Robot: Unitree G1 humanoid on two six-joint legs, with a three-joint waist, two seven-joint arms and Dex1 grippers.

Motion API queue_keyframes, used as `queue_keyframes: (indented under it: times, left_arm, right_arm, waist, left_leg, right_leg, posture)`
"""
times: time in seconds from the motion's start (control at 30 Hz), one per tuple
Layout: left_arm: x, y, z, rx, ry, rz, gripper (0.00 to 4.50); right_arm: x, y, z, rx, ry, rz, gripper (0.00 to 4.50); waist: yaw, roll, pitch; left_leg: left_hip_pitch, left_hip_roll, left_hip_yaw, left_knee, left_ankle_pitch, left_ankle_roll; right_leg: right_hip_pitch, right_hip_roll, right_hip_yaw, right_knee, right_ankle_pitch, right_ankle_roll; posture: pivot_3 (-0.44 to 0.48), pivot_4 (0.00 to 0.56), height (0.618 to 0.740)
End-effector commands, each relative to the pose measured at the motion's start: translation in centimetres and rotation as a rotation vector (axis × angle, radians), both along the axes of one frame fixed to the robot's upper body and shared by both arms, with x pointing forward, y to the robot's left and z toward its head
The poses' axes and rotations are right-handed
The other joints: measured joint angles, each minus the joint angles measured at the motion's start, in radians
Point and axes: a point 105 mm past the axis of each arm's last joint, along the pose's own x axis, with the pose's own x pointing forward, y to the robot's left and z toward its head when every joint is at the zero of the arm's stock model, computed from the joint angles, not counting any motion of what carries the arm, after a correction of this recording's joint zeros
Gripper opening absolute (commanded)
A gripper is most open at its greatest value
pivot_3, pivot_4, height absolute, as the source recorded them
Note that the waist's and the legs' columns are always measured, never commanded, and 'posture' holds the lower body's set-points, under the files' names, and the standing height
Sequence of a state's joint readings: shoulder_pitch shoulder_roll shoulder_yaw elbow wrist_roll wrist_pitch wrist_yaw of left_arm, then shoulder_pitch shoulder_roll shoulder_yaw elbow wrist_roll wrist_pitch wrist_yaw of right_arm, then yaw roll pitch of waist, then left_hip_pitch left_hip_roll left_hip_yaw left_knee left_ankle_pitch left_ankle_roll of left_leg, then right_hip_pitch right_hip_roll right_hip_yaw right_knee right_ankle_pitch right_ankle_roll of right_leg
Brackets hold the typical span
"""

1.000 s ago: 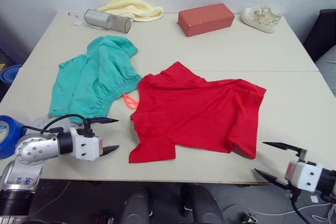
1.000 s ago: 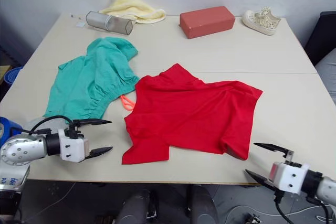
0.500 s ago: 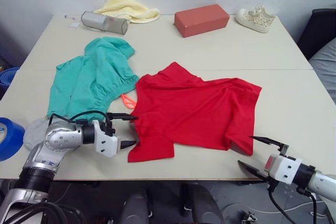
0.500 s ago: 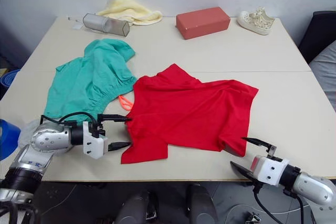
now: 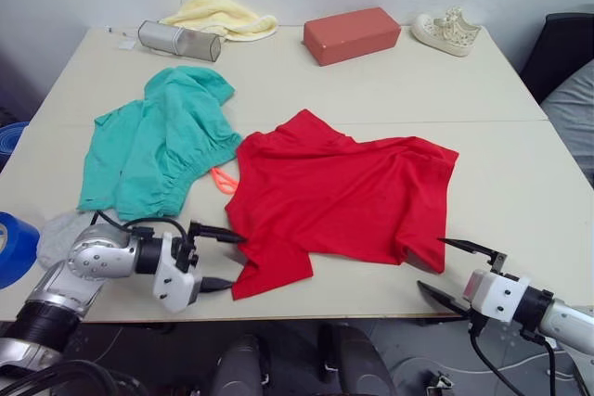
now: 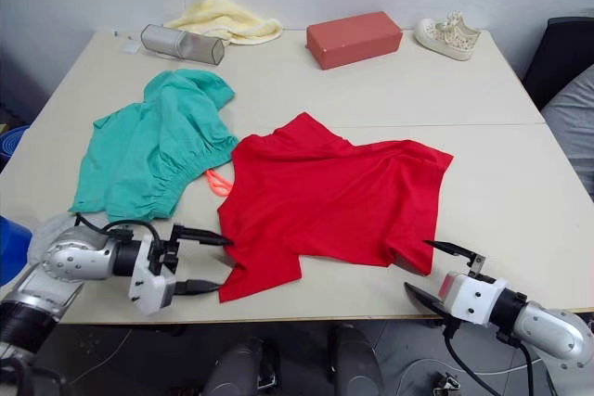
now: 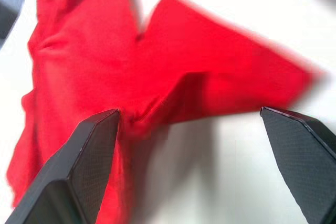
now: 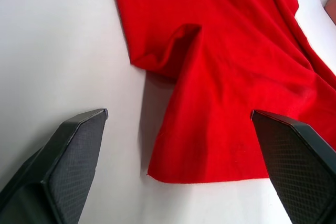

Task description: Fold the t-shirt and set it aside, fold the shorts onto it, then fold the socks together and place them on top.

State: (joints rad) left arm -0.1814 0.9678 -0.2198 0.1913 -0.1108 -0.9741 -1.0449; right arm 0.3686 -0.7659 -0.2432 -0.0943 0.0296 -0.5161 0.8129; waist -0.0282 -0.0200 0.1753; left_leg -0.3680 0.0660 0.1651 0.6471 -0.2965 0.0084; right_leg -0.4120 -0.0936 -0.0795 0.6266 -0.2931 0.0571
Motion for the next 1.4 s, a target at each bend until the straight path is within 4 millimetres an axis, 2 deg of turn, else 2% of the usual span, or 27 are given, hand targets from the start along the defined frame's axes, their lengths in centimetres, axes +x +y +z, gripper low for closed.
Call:
queue_keyframes:
  times: [0.03,0.23,0.37,0.47,0.57,0.63,0.83,0.93,0.97,1.2,1.3,1.4]
  left_arm:
    - [-1.5,-0.6,-0.6,0.010,0.032,-0.070,4.50]
    - [-1.4,-2.5,-0.9,-0.013,-0.008,-0.095,4.50]
    - [-1.1,-2.5,-2.6,0.044,0.024,-0.035,4.50]
    - [-0.9,-2.6,-3.3,0.069,0.054,0.009,4.50]
    - [0.2,-2.8,-4.4,0.094,0.091,0.122,3.87]
    - [0.5,-2.4,-4.9,0.124,0.114,0.187,3.28]
    - [0.4,-2.2,-5.5,0.124,0.194,0.272,1.23]
    - [0.3,-2.1,-5.7,0.104,0.248,0.312,0.21]
    - [0.3,-2.1,-5.7,0.094,0.264,0.324,0.00]
    - [0.8,-1.9,-4.7,-0.052,0.401,0.439,0.00]
    - [1.3,-1.8,-3.4,-0.176,0.488,0.496,0.00]
    - [0.8,-1.6,-1.9,-0.261,0.601,0.496,0.00]
  right_arm:
    - [-0.2,-1.0,-0.1,-0.019,0.018,-0.037,4.45]
    - [-0.3,-1.0,-0.1,-0.016,0.025,-0.042,4.45]
    - [-0.2,-1.1,-0.2,-0.010,0.031,-0.054,4.45]
    - [0.0,-1.1,-0.1,0.002,0.030,-0.066,4.45]
    - [0.3,-0.8,-0.1,0.013,0.051,-0.066,4.50]
    - [0.6,-0.9,-0.1,0.016,0.065,-0.084,4.50]
    - [1.2,-1.5,-0.8,0.016,0.138,-0.158,4.50]
    - [1.3,-1.5,-0.5,0.036,0.160,-0.166,3.86]
    - [1.2,-1.5,-0.6,0.033,0.170,-0.164,3.59]
    - [1.4,-2.3,-0.7,0.005,0.203,-0.188,1.08]
    - [1.6,-2.7,0.0,-0.014,0.192,-0.165,0.03]
    - [1.4,-2.6,0.8,-0.005,0.180,-0.094,0.03]
  waist:
    - [0.001,0.000,0.000]
    - [0.003,-0.001,-0.001]
    - [0.003,0.001,-0.002]
    - [0.007,0.007,-0.007]
    - [0.020,0.013,-0.011]
    - [0.028,0.014,-0.013]
    - [0.033,0.014,-0.021]
    - [0.034,0.014,-0.022]
    - [0.034,0.014,-0.022]
    - [0.031,0.014,-0.022]
    - [0.028,0.013,-0.020]
    - [0.026,0.008,-0.017]
  left_leg:
    - [0.000,0.000,0.000,0.000,0.000,0.000]
    - [0.000,-0.001,0.000,0.001,-0.003,-0.003]
    - [0.000,-0.001,0.001,0.000,-0.003,-0.002]
    - [0.001,-0.002,0.001,0.001,-0.003,-0.001]
    - [0.001,-0.003,0.001,0.001,-0.002,0.001]
    - [0.002,-0.003,0.003,0.001,-0.001,0.002]
    - [0.002,-0.003,0.004,0.000,-0.001,0.003]
    - [0.002,-0.003,0.004,0.000,-0.001,0.003]
    - [0.002,-0.003,0.004,0.000,-0.001,0.003]
    - [0.001,-0.003,0.005,0.000,-0.001,0.003]
    - [0.000,-0.003,0.005,0.000,-0.001,0.003]
    - [-0.001,-0.002,0.005,0.000,-0.001,0.003]
  right_leg:
    - [0.000,0.000,0.000,0.000,0.000,0.000]
    - [0.001,-0.001,0.000,-0.001,0.000,0.001]
    - [0.001,-0.001,0.001,-0.001,0.001,0.001]
    - [0.003,-0.001,0.001,-0.004,0.002,0.003]
    - [0.004,-0.002,0.002,-0.007,0.002,0.003]
    - [0.005,-0.002,0.004,-0.008,0.002,0.002]
    - [0.005,-0.003,0.006,-0.010,0.000,-0.004]
    - [0.005,-0.003,0.007,-0.010,-0.003,-0.009]
    - [0.004,-0.003,0.007,-0.010,-0.003,-0.009]
    - [0.003,-0.002,0.007,-0.010,-0.003,-0.010]
    - [0.002,-0.002,0.007,-0.010,-0.003,-0.010]
    - [0.000,-0.001,0.006,-0.008,-0.003,-0.009]
  posture:
    - [0.000,0.150,0.740]
    - [0.000,0.150,0.740]
    - [0.000,0.150,0.740]
    - [0.000,0.150,0.740]
    - [0.000,0.150,0.740]
    - [0.000,0.150,0.740]
    - [0.000,0.150,0.740]
    - [0.000,0.150,0.740]
    - [0.000,0.150,0.740]
    - [0.000,0.150,0.740]
    - [0.000,0.150,0.740]
    - [0.000,0.150,0.740]
